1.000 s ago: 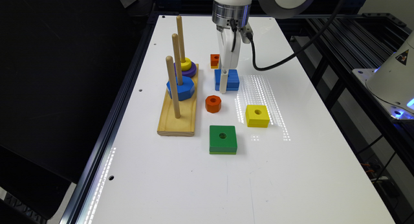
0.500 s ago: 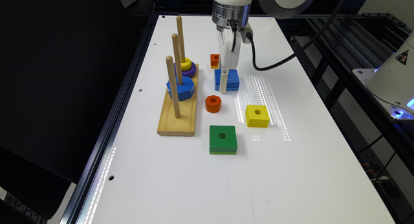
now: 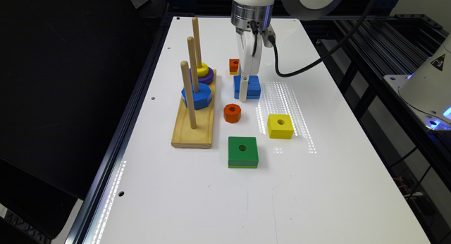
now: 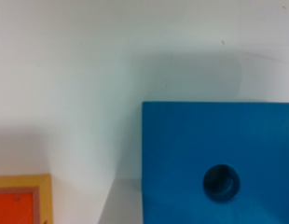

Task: Pick up blue block.

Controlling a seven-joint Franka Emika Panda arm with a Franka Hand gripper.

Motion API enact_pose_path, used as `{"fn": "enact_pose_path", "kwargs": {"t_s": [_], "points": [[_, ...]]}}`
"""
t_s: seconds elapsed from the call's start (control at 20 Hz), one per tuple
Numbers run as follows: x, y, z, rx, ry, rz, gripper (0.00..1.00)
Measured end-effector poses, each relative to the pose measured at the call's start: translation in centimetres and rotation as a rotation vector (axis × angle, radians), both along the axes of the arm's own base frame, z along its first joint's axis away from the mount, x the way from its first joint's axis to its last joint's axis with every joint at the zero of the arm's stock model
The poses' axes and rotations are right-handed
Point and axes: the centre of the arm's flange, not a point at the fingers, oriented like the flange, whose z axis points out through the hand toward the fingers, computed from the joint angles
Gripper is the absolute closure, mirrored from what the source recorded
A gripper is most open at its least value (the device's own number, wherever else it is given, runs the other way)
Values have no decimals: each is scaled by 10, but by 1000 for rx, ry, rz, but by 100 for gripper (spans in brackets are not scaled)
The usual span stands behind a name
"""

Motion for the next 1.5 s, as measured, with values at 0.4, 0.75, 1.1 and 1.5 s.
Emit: {"fn": "enact_pose_path", "kwargs": {"t_s": [0.4, 0.75, 1.1, 1.5], "points": [[0, 0, 0, 0, 0, 0, 100], [-2, 1, 11, -5, -4, 4, 100], [-7, 4, 36, -15, -6, 4, 100], [-6, 3, 42, -18, -12, 3, 100]]}}
